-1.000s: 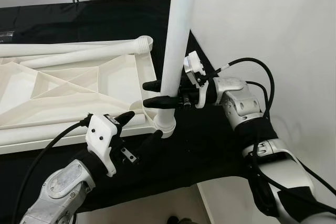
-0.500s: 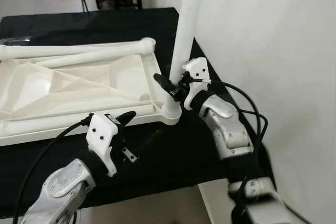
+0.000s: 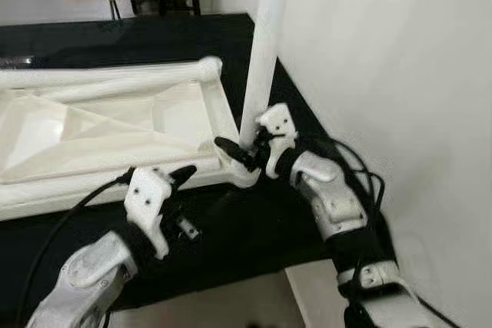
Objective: Building children table
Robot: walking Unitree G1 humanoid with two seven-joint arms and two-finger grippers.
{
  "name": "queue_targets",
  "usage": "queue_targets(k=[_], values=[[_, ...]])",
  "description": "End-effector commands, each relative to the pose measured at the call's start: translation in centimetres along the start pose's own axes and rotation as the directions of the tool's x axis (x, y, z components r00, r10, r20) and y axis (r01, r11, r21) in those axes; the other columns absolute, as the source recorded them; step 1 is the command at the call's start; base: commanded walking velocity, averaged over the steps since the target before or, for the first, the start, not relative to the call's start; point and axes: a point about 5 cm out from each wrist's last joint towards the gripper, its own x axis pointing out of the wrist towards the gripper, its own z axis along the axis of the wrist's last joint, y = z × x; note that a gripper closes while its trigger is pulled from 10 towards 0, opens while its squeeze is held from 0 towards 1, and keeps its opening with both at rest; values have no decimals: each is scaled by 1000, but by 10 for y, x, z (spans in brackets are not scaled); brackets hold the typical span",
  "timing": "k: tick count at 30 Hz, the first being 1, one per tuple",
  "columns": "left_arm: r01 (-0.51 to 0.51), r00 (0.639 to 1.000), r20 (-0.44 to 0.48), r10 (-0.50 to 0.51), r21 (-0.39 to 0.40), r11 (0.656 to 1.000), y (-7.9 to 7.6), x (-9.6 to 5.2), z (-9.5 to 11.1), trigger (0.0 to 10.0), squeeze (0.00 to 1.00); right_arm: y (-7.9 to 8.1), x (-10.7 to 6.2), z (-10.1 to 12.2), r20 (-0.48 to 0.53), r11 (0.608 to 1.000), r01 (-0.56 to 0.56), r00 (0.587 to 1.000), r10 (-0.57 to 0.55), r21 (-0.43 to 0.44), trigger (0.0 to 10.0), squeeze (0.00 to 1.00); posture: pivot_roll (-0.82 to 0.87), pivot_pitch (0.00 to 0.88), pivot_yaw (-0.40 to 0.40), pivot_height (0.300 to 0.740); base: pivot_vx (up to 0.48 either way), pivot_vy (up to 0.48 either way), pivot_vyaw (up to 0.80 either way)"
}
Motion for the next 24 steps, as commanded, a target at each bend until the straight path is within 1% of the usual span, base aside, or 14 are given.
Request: queue_targets(k=[1, 2, 3, 6, 11, 13, 14, 15, 16, 17, 18, 19, 20, 24], values=[[14, 1000, -6, -14, -13, 1000, -4, 0, -2, 10000, 0, 3, 5, 18, 73, 991, -132, 989, 132, -12, 10000, 533, 90, 212, -102, 740, 0, 0, 0], [14, 1000, -6, -14, -13, 1000, -4, 0, -2, 10000, 0, 3, 5, 18, 73, 991, -132, 989, 132, -12, 10000, 533, 90, 212, -102, 740, 0, 0, 0], [15, 1000, -6, -15, -14, 1000, -4, 0, -2, 10000, 0, 3, 5, 22, 79, 980, -199, 976, 201, -28, 10000, 0, 92, 213, -102, 740, 0, 0, 0], [15, 1000, -6, -15, -14, 1000, -5, 0, -2, 10000, 0, 8, 3, 24, 36, 912, -402, 913, 406, -87, 10000, 0, 103, 214, -102, 740, 0, 0, 0], [14, 1000, -6, -14, -13, 1000, -5, 0, -1, 10000, 0, 6, 3, 24, 14, 873, -480, 875, 483, -83, 10000, 0, 107, 213, -102, 740, 0, 0, 0], [15, 1000, -8, -15, -13, 1000, -6, -1, -1, 10000, 0, 1, 6, 27, -5, 833, -549, 835, 550, -69, 10000, 0, 118, 210, -101, 740, 0, 0, 0], [15, 1000, -8, -15, -13, 1000, -6, -1, -1, 10000, 0, 1, 6, 27, -5, 833, -549, 835, 550, -69, 10000, 0, 118, 210, -101, 740, 0, 0, 0], [16, 1000, -9, -17, -12, 1000, -6, -1, -1, 10000, 0, -1, 7, 30, -5, 816, -576, 817, 577, -52, 10000, 0, 123, 209, -99, 740, 0, 0, 0], [16, 1000, -9, -17, -12, 1000, -6, -1, -1, 10000, 0, -1, 7, 30, -5, 816, -576, 817, 577, -52, 10000, 0, 123, 209, -99, 740, 0, 0, 0], [17, 1000, -11, -17, -12, 1000, -6, -2, -2, 10000, 0, -1, 8, 32, -4, 794, -607, 795, 607, -42, 10000, 0, 125, 208, -97, 740, 0, 0, 0], [17, 1000, -11, -17, -12, 1000, -6, -2, -2, 10000, 0, -1, 8, 32, -4, 794, -607, 795, 607, -42, 10000, 0, 125, 208, -97, 740, 0, 0, 0], [18, 1000, -12, -18, -12, 1000, -6, -2, -2, 10000, 0, -2, 9, 34, 4, 782, -623, 782, 623, -32, 353, 0, 126, 206, -97, 740, 0, 0, 0], [20, 1000, -12, -20, -12, 1000, -7, -2, -2, 10000, 0, -2, 8, 34, 13, 769, -640, 768, 640, -20, 0, 0, 127, 205, -96, 740, 0, 0, 0], [23, 1000, -13, -23, -14, 1000, -7, -2, -2, 10000, 0, -3, 7, 32, 16, 758, -652, 758, 652, -13, 0, 0, 126, 204, -96, 740, 0, 0, 0]])
